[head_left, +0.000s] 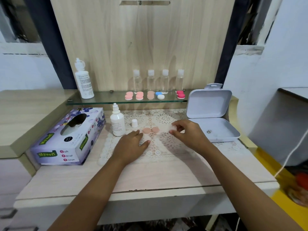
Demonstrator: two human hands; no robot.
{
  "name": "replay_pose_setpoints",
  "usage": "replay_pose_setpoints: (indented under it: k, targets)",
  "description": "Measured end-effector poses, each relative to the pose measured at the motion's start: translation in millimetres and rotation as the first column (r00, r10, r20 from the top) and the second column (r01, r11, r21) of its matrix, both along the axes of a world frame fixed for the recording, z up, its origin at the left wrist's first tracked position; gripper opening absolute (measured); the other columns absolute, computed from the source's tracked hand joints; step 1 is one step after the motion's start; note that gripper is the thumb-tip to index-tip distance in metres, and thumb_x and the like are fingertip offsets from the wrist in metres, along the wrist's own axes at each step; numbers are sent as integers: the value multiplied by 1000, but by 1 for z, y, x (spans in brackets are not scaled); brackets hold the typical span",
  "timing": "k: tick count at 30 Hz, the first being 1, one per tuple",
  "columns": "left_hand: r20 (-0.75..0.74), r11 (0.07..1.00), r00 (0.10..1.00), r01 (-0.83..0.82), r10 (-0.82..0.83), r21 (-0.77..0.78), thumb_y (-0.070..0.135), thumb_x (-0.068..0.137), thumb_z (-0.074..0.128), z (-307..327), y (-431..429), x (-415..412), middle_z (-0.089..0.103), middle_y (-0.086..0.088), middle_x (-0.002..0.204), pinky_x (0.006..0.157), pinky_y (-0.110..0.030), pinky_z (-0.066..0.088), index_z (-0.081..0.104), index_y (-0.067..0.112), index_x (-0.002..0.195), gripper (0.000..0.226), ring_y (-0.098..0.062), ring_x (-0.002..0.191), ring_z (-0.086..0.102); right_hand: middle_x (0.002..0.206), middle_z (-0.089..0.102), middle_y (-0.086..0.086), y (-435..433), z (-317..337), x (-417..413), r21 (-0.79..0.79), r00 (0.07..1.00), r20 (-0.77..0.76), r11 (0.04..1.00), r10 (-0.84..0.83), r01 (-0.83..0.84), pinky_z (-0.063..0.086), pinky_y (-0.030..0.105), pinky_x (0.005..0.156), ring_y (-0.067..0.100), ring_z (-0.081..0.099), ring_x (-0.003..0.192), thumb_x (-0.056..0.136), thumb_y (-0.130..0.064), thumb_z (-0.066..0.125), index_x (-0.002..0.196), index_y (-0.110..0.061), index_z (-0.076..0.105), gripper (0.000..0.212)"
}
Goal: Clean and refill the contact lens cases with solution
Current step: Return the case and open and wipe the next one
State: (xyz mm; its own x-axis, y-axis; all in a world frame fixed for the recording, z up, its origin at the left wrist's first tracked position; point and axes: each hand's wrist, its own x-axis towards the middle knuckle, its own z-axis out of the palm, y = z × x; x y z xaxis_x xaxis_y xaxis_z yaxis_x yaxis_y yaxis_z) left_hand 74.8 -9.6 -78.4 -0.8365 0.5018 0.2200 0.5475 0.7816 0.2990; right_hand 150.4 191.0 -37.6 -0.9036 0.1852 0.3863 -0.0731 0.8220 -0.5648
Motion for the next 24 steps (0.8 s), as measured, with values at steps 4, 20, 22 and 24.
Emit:
replay_pose_setpoints:
  k: [4,20,22,24]
  targets:
    - [27,1000,1000,-5,5,4,48,95,41,1,0,1,29,-3,152,111,-30,21,42,15,140,56,-17,139,27,93,61,2,17,12,11,22,997,-26,997,-74,75,39,11,69,15,57,86,84,-26,67,108,-10,65,29]
    - [80,1000,997,-2,1,22,48,95,40,0,0,0,24,0,154,116,-34,16,39,16,141,57,-14,141,23,99,62,14,98,1,27,198,954,37,938,-297,285,45,34,77,29,58,94,84,-18,66,112,-4,58,33]
    - [74,1000,997,0,-2,18,48,95,40,0,0,0,25,0,154,115,-33,16,40,16,141,56,-14,141,24,104,61,14,101,-2,25,292,958,50,921,-284,258,46,36,79,31,57,97,84,-18,65,114,-6,57,33]
    - [69,1000,998,2,-4,20,47,95,40,-1,0,0,26,0,153,114,-33,17,40,16,141,56,-14,141,24,107,59,13,102,-2,23,402,964,54,889,-262,219,46,38,80,32,56,98,85,-17,63,114,-8,56,32]
